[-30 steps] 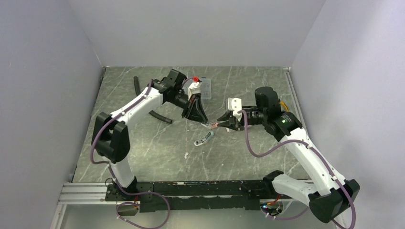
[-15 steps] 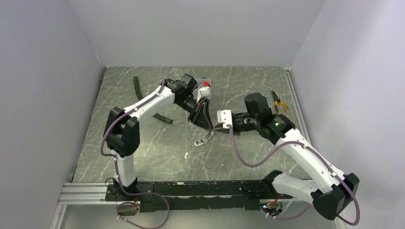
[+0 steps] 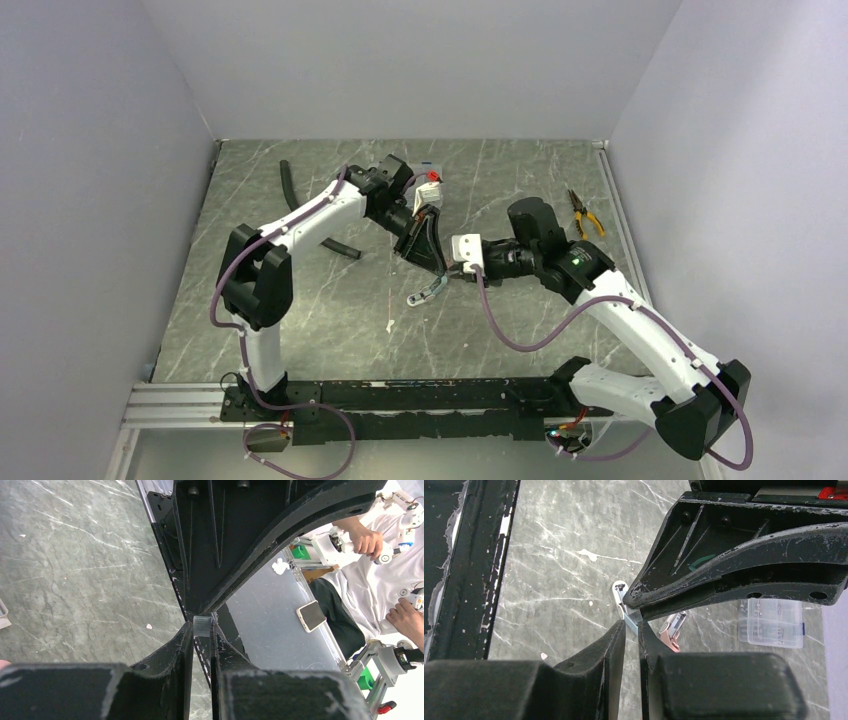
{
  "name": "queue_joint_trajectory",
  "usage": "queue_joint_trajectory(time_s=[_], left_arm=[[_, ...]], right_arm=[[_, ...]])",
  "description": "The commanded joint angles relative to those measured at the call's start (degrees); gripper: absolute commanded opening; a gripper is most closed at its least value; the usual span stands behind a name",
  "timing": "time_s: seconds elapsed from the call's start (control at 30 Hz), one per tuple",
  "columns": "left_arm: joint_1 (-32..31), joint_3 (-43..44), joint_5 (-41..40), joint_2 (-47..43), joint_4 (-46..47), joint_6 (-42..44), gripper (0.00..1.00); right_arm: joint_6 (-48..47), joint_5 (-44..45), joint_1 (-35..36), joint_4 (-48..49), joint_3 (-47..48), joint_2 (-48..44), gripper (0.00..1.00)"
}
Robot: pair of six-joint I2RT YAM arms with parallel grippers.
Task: Load the staples into the stapler
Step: Pick up the staple from the center of the board.
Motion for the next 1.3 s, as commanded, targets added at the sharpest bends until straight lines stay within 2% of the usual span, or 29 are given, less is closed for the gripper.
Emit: queue_joint_trajectory(time_s=[0.0, 0.23, 1.27], left_arm=[[-0.33, 0.66, 1.70, -1.88, -0.08, 0.02, 0.15], [-0.48, 0.42, 1.35, -2.03, -0.28, 0.47, 0.15], [-1.36, 1.69, 2.52, -0.54, -3.65, 4.17, 0.15]], right_arm=[[-0.38, -1.02, 0.60, 1.49, 0.55, 0.17, 0.21], [-0.30, -0.45, 1.27, 1.85, 0.60, 0.30, 0.27], [0.51, 1.34, 2.82, 4.98, -1.56, -1.00, 0.22]])
